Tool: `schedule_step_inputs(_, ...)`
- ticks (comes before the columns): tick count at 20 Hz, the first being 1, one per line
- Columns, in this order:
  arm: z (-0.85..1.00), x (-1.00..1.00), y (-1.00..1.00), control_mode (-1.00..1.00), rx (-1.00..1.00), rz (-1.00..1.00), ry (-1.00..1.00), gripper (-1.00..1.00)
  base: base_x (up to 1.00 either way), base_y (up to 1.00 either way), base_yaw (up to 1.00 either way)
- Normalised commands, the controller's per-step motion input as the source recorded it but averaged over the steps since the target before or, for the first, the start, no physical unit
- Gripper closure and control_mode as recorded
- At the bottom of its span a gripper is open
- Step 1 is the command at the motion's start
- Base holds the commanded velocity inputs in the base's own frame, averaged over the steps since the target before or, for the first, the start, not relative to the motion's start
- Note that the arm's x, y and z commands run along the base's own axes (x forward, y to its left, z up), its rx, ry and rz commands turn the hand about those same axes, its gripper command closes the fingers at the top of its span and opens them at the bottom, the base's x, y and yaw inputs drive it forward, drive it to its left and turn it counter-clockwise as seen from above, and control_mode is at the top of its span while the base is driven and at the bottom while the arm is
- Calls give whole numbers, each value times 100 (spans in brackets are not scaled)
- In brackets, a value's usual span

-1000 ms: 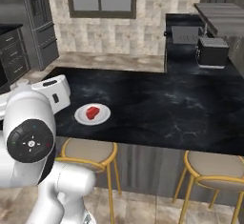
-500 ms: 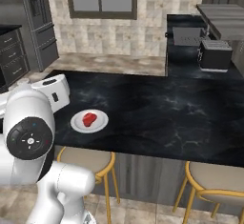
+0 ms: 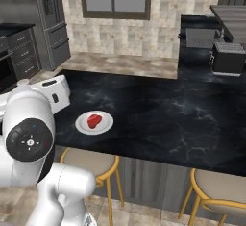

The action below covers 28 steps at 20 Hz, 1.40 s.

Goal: Retrieve the shaker from the cabinet and place it next the steak on a plate on the dining table.

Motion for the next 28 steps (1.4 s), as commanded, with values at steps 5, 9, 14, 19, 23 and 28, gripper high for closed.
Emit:
schedule_step_inputs(5, -11, 88, -33, -100, 0, 17, 1, 100, 0, 0, 0)
schedule_step_inputs(9, -34, 76, -50, -100, 0, 24, 0, 100, 0, 0, 0)
schedule_step_inputs(14, -50, 74, -38, -100, 0, 25, 1, 100, 0, 0, 0)
schedule_step_inputs(19, -71, 82, -36, -100, 0, 24, 8, 100, 0, 0, 0)
schedule_step_inputs(23, -61, 80, -43, -100, 1, 26, 6, 100, 0, 0, 0)
schedule_step_inputs(28, -74, 77, -23, -100, 1, 25, 22, 100, 0, 0, 0)
